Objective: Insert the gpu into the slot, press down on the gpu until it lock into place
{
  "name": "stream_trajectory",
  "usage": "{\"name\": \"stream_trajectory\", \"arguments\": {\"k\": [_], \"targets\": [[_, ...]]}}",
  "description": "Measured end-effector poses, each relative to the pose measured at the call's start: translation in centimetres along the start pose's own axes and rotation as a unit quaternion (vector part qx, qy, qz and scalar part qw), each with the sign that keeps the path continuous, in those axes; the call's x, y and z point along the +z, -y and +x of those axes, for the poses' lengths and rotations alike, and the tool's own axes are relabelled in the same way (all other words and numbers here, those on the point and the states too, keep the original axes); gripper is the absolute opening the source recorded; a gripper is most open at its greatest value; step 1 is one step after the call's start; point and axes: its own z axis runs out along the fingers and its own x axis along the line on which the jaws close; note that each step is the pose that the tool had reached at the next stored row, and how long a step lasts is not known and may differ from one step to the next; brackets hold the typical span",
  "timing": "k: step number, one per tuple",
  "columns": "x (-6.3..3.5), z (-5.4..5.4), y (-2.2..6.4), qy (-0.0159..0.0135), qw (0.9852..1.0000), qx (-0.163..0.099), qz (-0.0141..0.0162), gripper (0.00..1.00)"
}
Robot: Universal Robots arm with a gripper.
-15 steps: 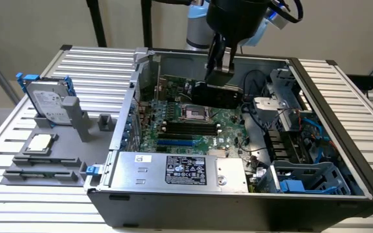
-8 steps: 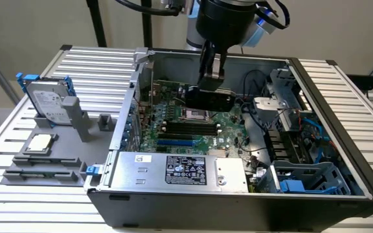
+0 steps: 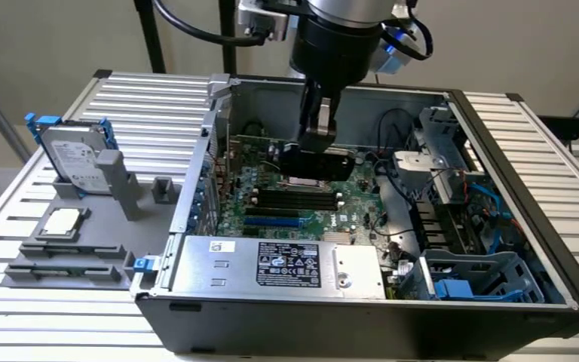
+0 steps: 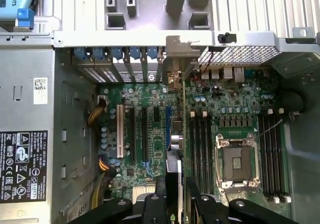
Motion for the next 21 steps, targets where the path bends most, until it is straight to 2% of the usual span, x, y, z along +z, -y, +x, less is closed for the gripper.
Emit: {"name": "stream_trajectory", "arguments": {"k": [7,21], "targets": [[1.30,0.3,-0.42,0.0002,1.0000,-0.007,-0.0005,0.26],[3.85,0.9,-0.65,0.0010,1.0000,-0.008,-0.0006,0.26]]}}
